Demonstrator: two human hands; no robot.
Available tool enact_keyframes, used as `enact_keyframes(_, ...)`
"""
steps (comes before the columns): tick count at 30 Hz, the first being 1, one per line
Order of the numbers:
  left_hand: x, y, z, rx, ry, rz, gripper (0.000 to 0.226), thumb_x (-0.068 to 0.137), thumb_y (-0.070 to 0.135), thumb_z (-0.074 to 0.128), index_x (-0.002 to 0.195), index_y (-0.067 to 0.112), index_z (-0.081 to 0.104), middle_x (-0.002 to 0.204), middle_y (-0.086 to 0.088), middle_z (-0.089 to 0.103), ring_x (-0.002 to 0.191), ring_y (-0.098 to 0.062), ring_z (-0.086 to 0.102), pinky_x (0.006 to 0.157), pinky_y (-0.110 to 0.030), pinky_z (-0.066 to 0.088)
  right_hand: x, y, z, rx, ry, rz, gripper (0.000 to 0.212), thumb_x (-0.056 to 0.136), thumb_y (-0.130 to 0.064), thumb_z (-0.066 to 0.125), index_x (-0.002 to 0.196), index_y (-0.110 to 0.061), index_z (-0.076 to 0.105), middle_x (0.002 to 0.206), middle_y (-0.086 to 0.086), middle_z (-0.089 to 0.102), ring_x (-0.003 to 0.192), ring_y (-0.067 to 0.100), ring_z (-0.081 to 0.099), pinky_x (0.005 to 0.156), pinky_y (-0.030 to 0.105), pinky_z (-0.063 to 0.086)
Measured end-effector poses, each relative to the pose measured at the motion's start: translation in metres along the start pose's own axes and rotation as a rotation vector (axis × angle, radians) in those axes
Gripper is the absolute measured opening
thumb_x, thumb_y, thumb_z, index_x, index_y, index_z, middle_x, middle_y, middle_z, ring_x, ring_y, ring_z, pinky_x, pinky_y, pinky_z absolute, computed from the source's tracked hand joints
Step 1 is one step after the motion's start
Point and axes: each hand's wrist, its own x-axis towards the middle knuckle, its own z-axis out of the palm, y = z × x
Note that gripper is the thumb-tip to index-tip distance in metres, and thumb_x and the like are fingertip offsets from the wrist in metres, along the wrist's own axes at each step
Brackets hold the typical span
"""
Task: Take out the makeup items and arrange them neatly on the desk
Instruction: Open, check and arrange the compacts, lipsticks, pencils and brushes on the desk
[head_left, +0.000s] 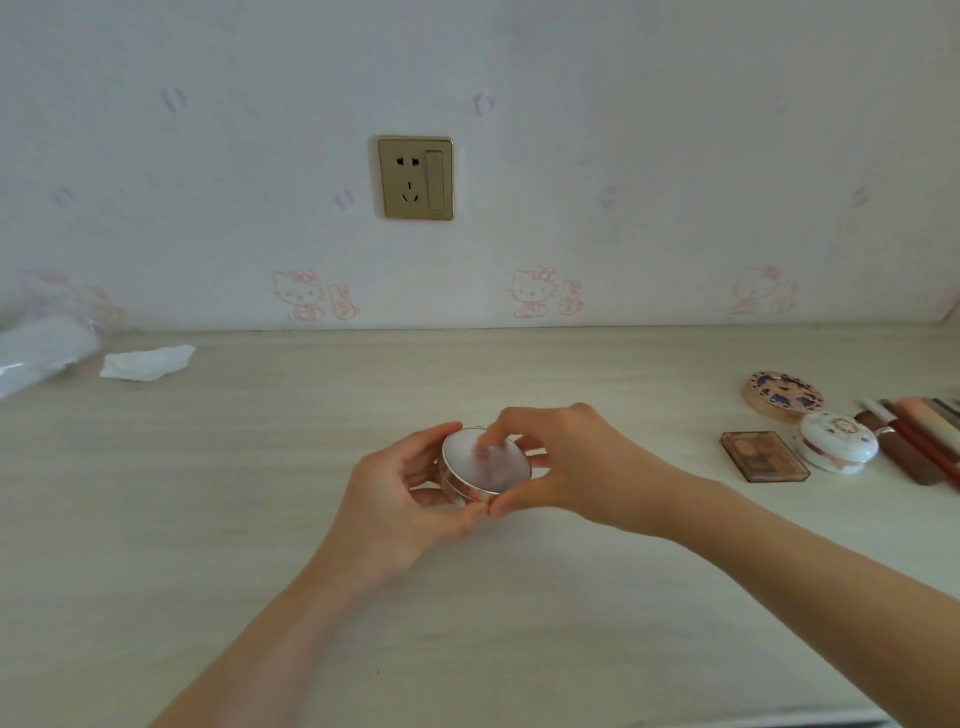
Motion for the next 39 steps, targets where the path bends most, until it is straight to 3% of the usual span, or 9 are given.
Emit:
enact_keyframes(5,0.001,0.003,0.0,-0.022,-0.016,-0.012,0.086,0.043,0.028,0.089,0.124,0.022,0.059,0.105,0.002,0.072,0.097,-0.021,0.069,0.081,-0.035,0.057,-0.002,-0.005,-0.007,-0.068,0.018,0.015,0.047,0.069,-0.043,0.078,0.114,-0.037,0.062,0.106,-0.012,0.066,0.101,0.008,0.06,0.089,0.033,0.051)
enact_keyframes(9,0.0,0.004,0.002,-0.064,-0.031,-0.027,0.085,0.046,0.011,0.09,0.124,0.021,0.057,0.107,0.005,0.072,0.099,-0.021,0.068,0.079,-0.032,0.058,-0.01,-0.014,-0.006,-0.223,-0.007,-0.049,0.048,0.082,-0.037,0.071,0.127,-0.034,0.055,0.112,-0.017,0.06,0.097,0.005,0.052,0.078,0.017,0.039)
enact_keyframes(14,-0.001,0.002,0.003,-0.112,-0.043,-0.031,0.086,0.047,-0.001,0.089,0.123,0.023,0.055,0.111,0.007,0.071,0.103,-0.018,0.067,0.086,-0.037,0.056,-0.019,-0.018,-0.007,-0.329,-0.02,-0.092,0.047,0.089,-0.037,0.063,0.134,-0.031,0.049,0.13,-0.011,0.055,0.115,0.011,0.05,0.094,0.024,0.04)
enact_keyframes(18,-0.003,0.004,0.006,-0.115,-0.046,-0.011,0.079,0.052,-0.002,0.086,0.12,0.026,0.056,0.111,0.013,0.07,0.104,-0.013,0.067,0.09,-0.028,0.053,-0.02,-0.017,-0.012,-0.261,-0.037,-0.028,0.047,0.091,-0.04,0.059,0.136,-0.035,0.047,0.133,-0.011,0.055,0.118,0.013,0.05,0.096,0.027,0.04)
enact_keyframes(22,-0.003,0.005,0.006,-0.106,-0.068,0.001,0.077,0.059,-0.011,0.083,0.12,0.028,0.056,0.113,0.012,0.07,0.105,-0.013,0.067,0.088,-0.024,0.053,-0.016,-0.013,-0.016,-0.244,-0.034,-0.014,0.047,0.093,-0.042,0.055,0.138,-0.037,0.046,0.138,-0.014,0.052,0.123,0.008,0.049,0.095,0.018,0.037)
enact_keyframes(29,-0.005,0.01,0.008,-0.002,-0.12,0.027,0.074,0.062,0.001,0.086,0.122,0.034,0.058,0.117,0.015,0.067,0.104,-0.012,0.067,0.091,-0.037,0.053,-0.007,-0.008,-0.019,0.007,0.0,0.051,0.034,0.097,-0.028,0.051,0.13,-0.028,0.057,0.118,-0.017,0.064,0.111,0.0,0.057,0.101,0.027,0.044)
enact_keyframes(32,-0.006,0.008,0.008,0.032,-0.087,0.027,0.077,0.06,0.006,0.089,0.123,0.035,0.057,0.118,0.016,0.066,0.102,-0.011,0.067,0.087,-0.034,0.054,-0.004,-0.008,-0.021,0.065,0.016,0.053,0.033,0.097,-0.03,0.05,0.129,-0.028,0.058,0.114,-0.014,0.066,0.109,0.004,0.06,0.1,0.035,0.047)
enact_keyframes(36,-0.002,0.005,0.006,0.018,-0.034,-0.004,0.08,0.057,0.002,0.089,0.12,0.037,0.055,0.106,0.001,0.066,0.085,-0.015,0.069,0.074,-0.026,0.057,-0.003,-0.012,-0.026,0.115,0.049,0.032,0.03,0.097,-0.029,0.05,0.125,-0.026,0.061,0.113,-0.009,0.068,0.108,0.011,0.061,0.099,0.041,0.048)
enact_keyframes(39,0.0,0.006,0.006,-0.008,-0.112,-0.032,0.083,0.057,-0.003,0.088,0.122,0.034,0.052,0.104,-0.002,0.07,0.096,-0.012,0.068,0.074,-0.024,0.055,-0.002,-0.017,-0.028,0.123,0.018,0.012,0.029,0.097,-0.028,0.05,0.124,-0.028,0.061,0.109,-0.014,0.068,0.107,0.004,0.061,0.1,0.032,0.048)
